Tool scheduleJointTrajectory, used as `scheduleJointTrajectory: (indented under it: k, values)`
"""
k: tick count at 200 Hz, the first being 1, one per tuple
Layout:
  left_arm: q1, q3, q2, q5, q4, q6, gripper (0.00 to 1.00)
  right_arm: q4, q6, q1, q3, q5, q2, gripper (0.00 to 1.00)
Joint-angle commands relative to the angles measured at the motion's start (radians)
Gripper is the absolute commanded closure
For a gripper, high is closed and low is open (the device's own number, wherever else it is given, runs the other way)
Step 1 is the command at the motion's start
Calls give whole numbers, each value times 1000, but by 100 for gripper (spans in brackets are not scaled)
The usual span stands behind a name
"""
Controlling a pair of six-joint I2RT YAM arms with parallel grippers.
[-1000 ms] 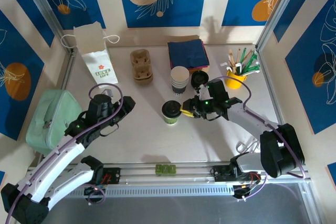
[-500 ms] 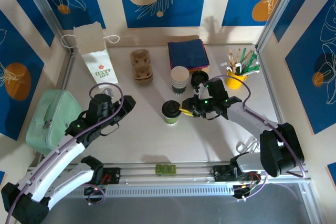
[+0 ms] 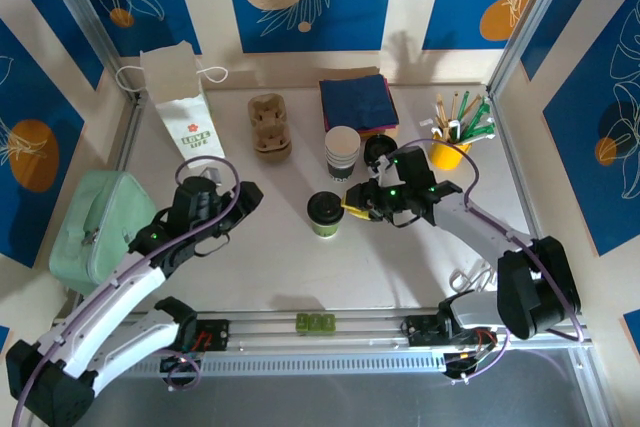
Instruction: Pack the takeout coffee
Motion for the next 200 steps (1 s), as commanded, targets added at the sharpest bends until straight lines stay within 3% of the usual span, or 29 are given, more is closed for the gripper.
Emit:
scheduleJointTrajectory:
  k: [1, 30, 133, 200]
  values:
    - [4, 24, 55, 101, 53, 51, 20, -61, -67, -5, 27, 40, -71, 57]
    - [4, 66, 162, 201, 86, 123, 19, -94, -118, -10, 32, 64, -125, 45]
    - [-57, 179, 461, 398, 263, 269, 19, -1, -110, -38, -16, -55, -106, 44]
    - [-86, 195, 553, 455, 295, 310, 22, -21, -94, 2, 19, 14, -22, 42]
